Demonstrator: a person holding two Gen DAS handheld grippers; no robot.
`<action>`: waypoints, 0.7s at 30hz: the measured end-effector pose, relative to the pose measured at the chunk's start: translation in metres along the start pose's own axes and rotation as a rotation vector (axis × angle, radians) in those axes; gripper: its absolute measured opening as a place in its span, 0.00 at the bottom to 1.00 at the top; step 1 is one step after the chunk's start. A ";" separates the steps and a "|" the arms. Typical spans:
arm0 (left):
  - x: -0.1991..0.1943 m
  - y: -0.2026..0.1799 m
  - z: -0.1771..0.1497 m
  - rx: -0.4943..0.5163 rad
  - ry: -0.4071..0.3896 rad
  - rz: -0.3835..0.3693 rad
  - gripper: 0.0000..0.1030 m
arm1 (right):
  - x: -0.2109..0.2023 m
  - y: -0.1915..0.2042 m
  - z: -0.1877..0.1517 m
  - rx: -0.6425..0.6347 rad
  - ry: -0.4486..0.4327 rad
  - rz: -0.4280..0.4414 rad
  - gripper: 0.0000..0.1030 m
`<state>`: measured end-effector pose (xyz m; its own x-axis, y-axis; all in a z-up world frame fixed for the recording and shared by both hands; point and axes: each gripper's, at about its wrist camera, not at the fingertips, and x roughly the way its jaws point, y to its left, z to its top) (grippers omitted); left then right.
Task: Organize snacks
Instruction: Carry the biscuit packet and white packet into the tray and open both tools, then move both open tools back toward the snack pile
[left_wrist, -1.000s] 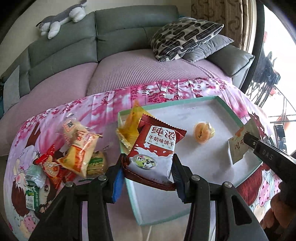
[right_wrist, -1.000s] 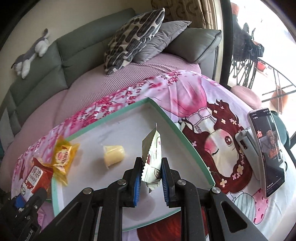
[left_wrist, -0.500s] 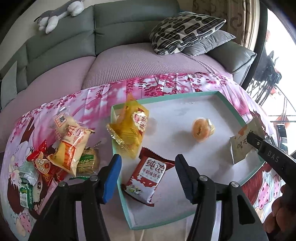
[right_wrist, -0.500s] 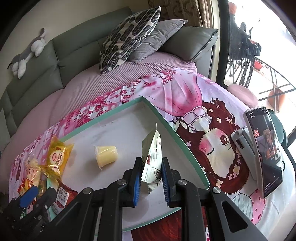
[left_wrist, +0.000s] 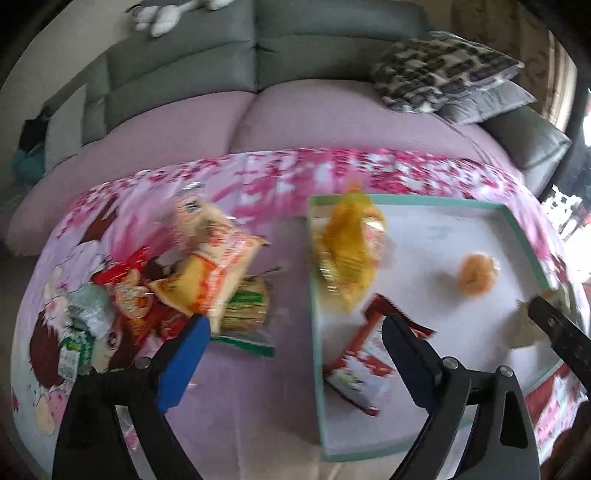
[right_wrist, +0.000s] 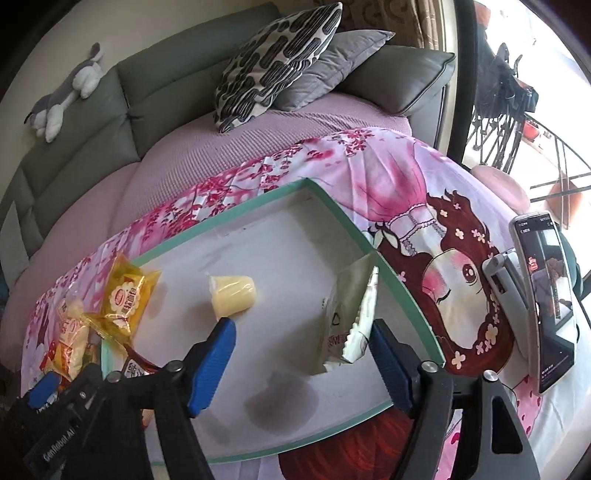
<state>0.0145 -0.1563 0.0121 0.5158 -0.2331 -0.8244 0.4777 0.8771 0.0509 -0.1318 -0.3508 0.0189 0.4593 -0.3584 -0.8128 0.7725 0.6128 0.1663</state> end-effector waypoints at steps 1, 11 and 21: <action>0.001 0.004 0.000 -0.014 0.000 0.019 0.92 | 0.002 0.001 -0.001 -0.001 0.009 -0.001 0.81; 0.008 0.038 0.000 -0.143 -0.023 0.078 0.98 | 0.008 0.011 -0.006 -0.042 0.035 -0.007 0.98; 0.004 0.048 0.000 -0.170 -0.036 0.087 0.98 | 0.006 0.026 -0.007 -0.102 0.010 -0.002 1.00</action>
<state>0.0398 -0.1155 0.0112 0.5763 -0.1659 -0.8002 0.3052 0.9520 0.0224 -0.1124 -0.3324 0.0145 0.4529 -0.3530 -0.8187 0.7245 0.6809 0.1072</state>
